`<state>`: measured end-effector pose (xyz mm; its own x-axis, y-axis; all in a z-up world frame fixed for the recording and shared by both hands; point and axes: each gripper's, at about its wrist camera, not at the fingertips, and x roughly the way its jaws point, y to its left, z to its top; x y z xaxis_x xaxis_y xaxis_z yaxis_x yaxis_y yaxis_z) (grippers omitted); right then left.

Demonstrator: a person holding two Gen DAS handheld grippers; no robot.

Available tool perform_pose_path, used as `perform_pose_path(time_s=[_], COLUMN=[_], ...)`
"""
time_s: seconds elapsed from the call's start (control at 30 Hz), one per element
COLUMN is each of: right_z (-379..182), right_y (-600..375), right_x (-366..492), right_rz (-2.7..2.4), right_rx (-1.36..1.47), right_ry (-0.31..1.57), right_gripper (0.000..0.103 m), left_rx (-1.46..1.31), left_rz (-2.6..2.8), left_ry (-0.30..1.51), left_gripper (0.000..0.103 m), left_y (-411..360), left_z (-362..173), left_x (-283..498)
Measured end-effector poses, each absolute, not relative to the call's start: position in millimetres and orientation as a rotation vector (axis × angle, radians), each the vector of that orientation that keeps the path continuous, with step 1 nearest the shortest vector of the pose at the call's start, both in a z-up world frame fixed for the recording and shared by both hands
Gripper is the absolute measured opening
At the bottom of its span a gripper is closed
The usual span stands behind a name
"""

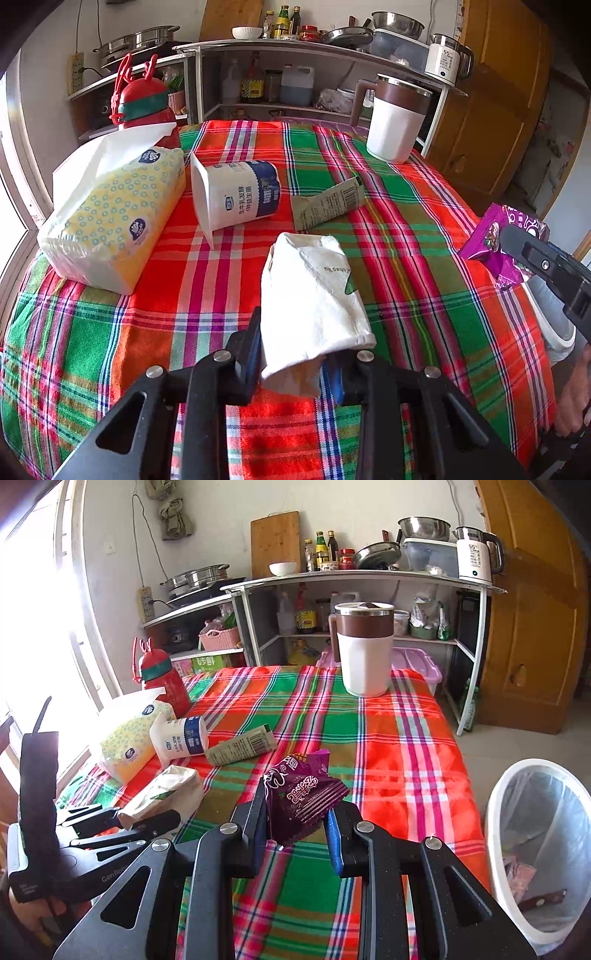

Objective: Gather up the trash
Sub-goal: 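Grasp the white paper bag with the left gripper while the right holds the wrapper, then lift the paper bag and wrapper off the table with both grippers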

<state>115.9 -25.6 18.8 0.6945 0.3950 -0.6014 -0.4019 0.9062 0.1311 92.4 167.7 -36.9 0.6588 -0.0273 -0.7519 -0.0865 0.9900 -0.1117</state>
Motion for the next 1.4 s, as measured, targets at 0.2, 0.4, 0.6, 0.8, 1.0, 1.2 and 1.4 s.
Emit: perform_pose_path(time_s=[0.2,0.4,0.6,0.8,1.0,1.2,1.4], right_z=[22.1,24.2,22.5,22.9,22.6,23.0,25.2], right_y=[-36.9,-48.6,-60.4,-71.5,-77.6,-83.1,-95.9], right_x=[109.1,102.2,96.6,92.3,89.5,86.4,84.9], right_rz=[0.442,0.426,0.416,0.404,0.401,0.402,0.385], right_rx=[0.003,0.016,0.036,0.056,0.067,0.077,0.100], right_ry=[0.659,0.647,0.650,0.650,0.651,0.648,0.642], right_gripper=[0.027,0.027,0.027,0.027,0.027,0.027,0.027], left_rx=[-0.147,-0.139,-0.144,-0.149,-0.175,-0.168,-0.129], left_rz=[0.027,0.013,0.008,0.040,0.062,0.076,0.055], left_ry=[0.826,0.801,0.836,0.868,0.866,0.848,0.806], left_gripper=[0.030,0.028,0.028,0.053,0.053,0.026,0.023], left_y=[155.6,143.5,135.7,136.8,138.5,135.9,121.3], left_z=[-27.7,-18.0,-29.8,-42.2,-45.4,-39.6,-25.5], left_x=[83.2,74.0,76.8,86.1,93.9,89.6,81.3])
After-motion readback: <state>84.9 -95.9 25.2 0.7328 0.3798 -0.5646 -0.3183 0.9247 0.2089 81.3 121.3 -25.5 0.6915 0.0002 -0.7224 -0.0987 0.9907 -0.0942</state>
